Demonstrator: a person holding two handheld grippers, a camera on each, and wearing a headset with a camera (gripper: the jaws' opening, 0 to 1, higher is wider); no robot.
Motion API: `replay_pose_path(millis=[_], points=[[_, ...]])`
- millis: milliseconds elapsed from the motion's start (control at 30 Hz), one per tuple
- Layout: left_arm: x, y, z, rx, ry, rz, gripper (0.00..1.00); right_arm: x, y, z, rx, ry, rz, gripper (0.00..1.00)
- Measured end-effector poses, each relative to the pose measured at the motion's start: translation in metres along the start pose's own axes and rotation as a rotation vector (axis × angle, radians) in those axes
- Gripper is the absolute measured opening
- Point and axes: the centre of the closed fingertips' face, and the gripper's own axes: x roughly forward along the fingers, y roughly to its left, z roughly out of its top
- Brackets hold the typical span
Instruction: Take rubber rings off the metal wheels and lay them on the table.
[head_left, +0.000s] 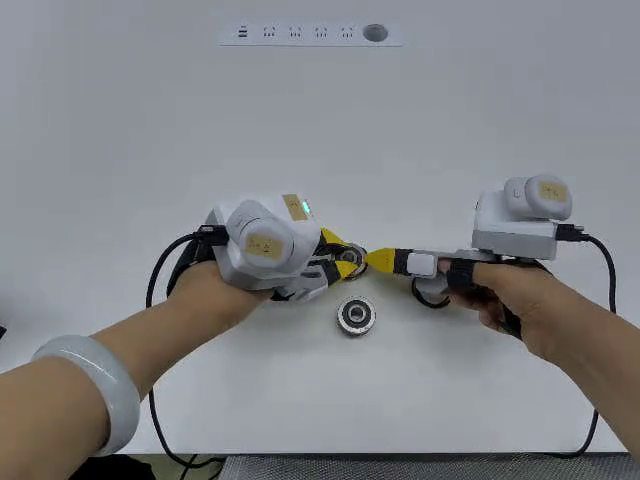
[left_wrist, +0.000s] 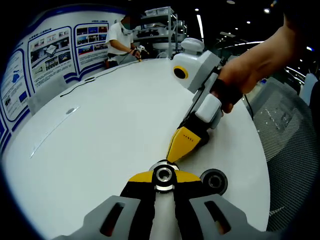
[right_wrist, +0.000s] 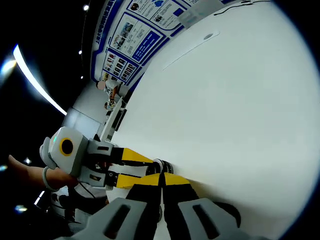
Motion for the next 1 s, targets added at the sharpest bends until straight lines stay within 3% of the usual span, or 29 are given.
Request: replay_pose_path(millis=[1000], points=[[0.0,0.0,0.0,0.009,0.007,-0.004,0.13,0.0,0.018,0.002,0.002,0.0,0.029,0.01]])
